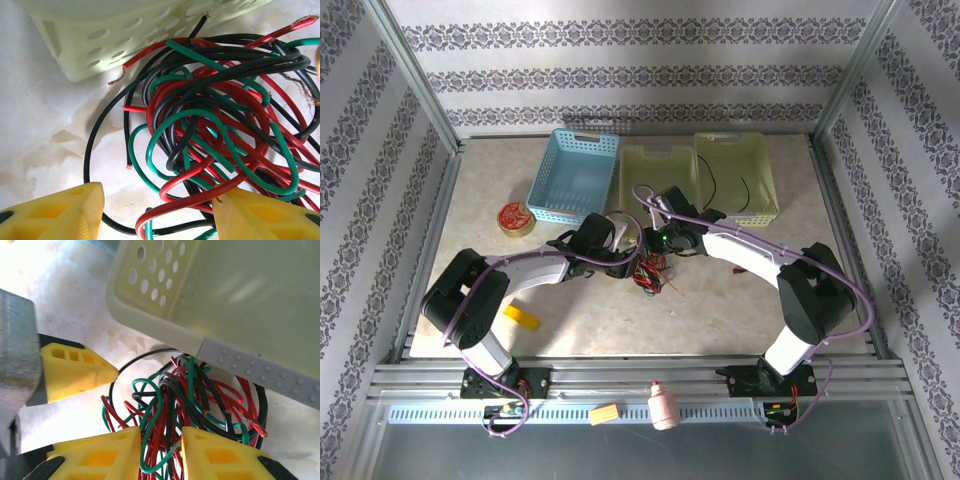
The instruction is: Untangle the cables
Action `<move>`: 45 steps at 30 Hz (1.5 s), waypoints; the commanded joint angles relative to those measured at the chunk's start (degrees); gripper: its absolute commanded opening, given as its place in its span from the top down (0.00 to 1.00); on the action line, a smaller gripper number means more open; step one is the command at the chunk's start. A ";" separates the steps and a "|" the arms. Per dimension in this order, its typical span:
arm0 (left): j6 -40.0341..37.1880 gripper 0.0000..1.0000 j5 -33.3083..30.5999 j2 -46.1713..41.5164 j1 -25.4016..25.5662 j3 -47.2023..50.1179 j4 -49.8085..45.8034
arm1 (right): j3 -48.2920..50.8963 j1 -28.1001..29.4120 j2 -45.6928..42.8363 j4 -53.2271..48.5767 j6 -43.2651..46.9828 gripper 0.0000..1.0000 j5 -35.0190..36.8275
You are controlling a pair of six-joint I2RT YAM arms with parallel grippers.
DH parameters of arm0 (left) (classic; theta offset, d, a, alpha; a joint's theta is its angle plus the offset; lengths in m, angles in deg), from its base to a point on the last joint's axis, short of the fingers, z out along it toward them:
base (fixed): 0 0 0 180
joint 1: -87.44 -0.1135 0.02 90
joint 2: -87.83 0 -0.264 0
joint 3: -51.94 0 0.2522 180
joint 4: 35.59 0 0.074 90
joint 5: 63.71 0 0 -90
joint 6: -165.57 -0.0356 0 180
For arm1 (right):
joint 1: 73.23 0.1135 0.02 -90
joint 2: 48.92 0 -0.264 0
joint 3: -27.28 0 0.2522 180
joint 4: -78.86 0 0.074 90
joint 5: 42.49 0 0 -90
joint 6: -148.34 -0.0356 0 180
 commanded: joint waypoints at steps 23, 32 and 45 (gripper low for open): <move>0.00 0.39 -2.19 0.84 0.28 -1.45 -1.76 | -1.95 -0.06 3.62 -0.63 -0.22 0.73 1.62; -0.04 0.39 -2.61 0.97 0.45 -1.65 -2.04 | -0.56 -1.26 1.43 0.21 -2.05 0.72 6.45; -0.52 0.39 -1.72 2.03 0.63 -2.79 -2.70 | 7.74 -3.79 -6.28 0.64 -2.21 0.74 1.98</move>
